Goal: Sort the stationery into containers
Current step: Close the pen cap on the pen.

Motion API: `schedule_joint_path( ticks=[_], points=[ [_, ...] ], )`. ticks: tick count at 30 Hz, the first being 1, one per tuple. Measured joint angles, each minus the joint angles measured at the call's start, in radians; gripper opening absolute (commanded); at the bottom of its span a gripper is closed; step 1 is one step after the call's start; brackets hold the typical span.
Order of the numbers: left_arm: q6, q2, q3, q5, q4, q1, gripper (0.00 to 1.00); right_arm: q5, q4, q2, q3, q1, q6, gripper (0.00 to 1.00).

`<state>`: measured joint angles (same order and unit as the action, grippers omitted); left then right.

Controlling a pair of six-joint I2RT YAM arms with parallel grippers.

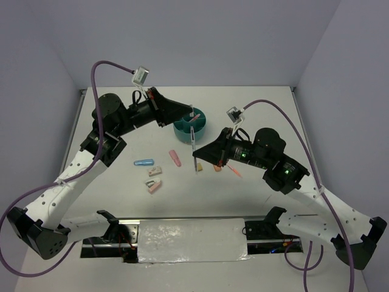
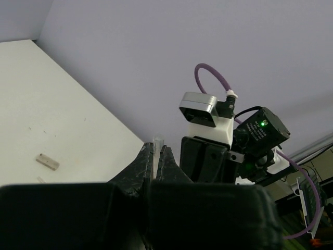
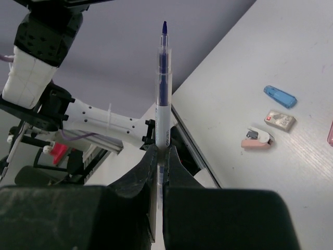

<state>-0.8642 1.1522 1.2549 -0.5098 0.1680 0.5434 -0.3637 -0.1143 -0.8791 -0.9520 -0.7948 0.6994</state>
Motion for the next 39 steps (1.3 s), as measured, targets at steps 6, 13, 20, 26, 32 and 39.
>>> schedule_joint_path(
  ticks=[6, 13, 20, 26, 32, 39],
  points=[
    [-0.002, 0.0, 0.0, 0.003, -0.011, -0.005, 0.0, -0.006, -0.002, 0.013, -0.011, -0.005, -0.034, 0.0],
    [-0.003, 0.002, 0.0, 0.002, -0.011, -0.005, 0.0, 0.01, -0.008, 0.012, -0.017, -0.005, -0.052, 0.0],
    [-0.011, 0.002, -0.003, -0.005, -0.003, -0.005, 0.0, 0.013, -0.022, 0.003, -0.029, -0.006, -0.071, 0.0],
    [-0.029, 0.002, -0.023, -0.011, 0.004, -0.005, 0.0, 0.015, -0.024, -0.001, -0.032, -0.006, -0.079, 0.0],
    [-0.031, -0.006, -0.034, -0.012, 0.003, -0.005, 0.0, 0.025, -0.03, -0.002, -0.032, -0.006, -0.089, 0.0],
    [-0.032, -0.037, -0.047, -0.012, 0.005, -0.005, 0.0, 0.035, -0.031, -0.009, -0.032, -0.006, -0.092, 0.0]
  ],
)
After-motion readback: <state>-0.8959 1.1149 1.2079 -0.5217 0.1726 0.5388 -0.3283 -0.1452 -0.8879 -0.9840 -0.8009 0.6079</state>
